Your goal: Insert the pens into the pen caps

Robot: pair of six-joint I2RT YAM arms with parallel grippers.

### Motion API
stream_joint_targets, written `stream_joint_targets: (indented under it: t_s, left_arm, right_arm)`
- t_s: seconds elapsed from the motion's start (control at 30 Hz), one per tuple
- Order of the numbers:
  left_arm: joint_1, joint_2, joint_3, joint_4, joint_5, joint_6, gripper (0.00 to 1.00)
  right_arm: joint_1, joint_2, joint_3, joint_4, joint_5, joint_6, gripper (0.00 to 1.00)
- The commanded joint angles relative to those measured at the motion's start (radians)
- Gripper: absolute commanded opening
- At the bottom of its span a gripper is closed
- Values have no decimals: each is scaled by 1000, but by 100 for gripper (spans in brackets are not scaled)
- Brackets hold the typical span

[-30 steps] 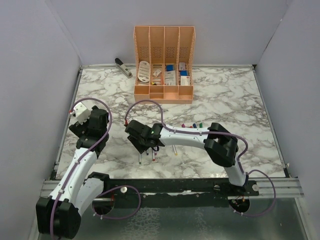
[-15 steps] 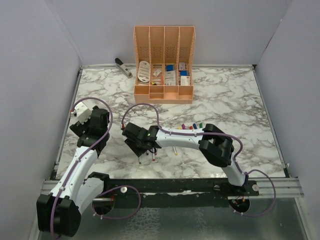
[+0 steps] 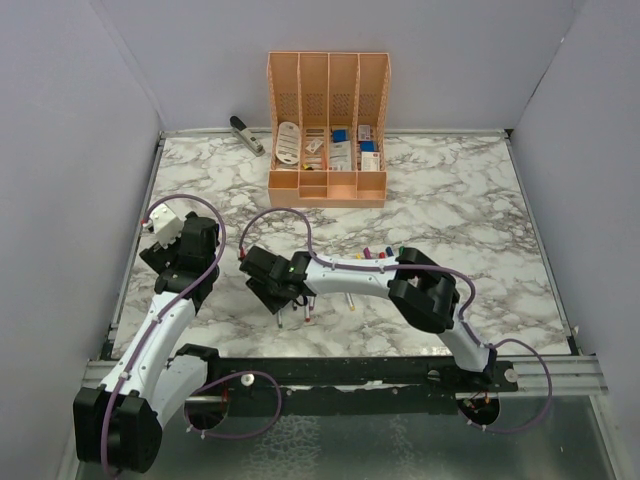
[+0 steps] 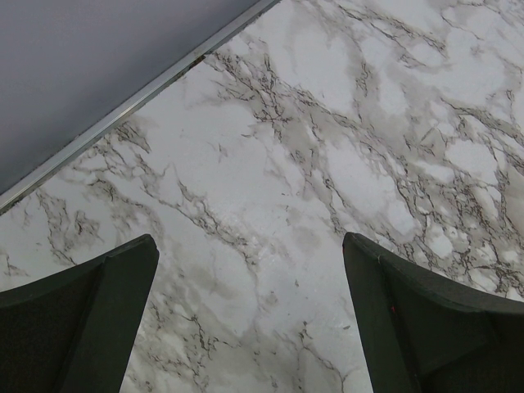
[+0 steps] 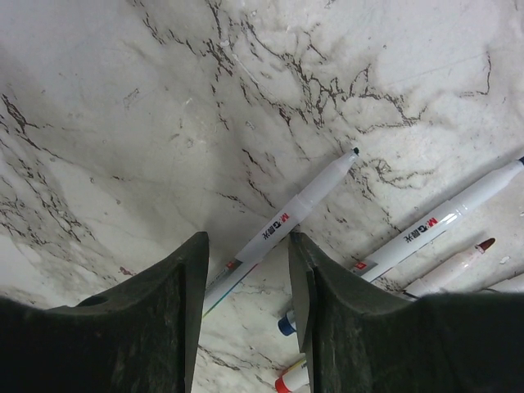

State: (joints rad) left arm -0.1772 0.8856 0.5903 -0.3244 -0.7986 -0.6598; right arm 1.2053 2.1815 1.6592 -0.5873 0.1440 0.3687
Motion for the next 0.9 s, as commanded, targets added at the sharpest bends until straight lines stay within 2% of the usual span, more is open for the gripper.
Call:
stream_joint_targets:
  t_s: [0.0, 0.07, 0.17, 0.2, 0.63, 0.87]
  left_arm:
    - [2, -2, -12, 8, -8, 4, 99]
    - [2, 1, -14, 11, -9, 5, 99]
    - [2, 6, -14, 12, -16, 5, 99]
    - [1, 7, -14, 12, -18, 5, 99]
    - [2, 36, -9, 27, -17, 14, 99]
    - [1, 34, 3, 58, 24, 63, 97]
  right_arm:
    - [7, 43, 27, -28, -14, -18, 43]
    - [7, 48, 30, -30, -20, -24, 37]
    - [7, 58, 42, -43, -20, -31, 8]
    - [6, 63, 48, -50, -20, -32, 2]
    - [-9, 27, 40, -43, -36, -57, 1]
    - [-134, -209, -90, 139, -96, -13, 1]
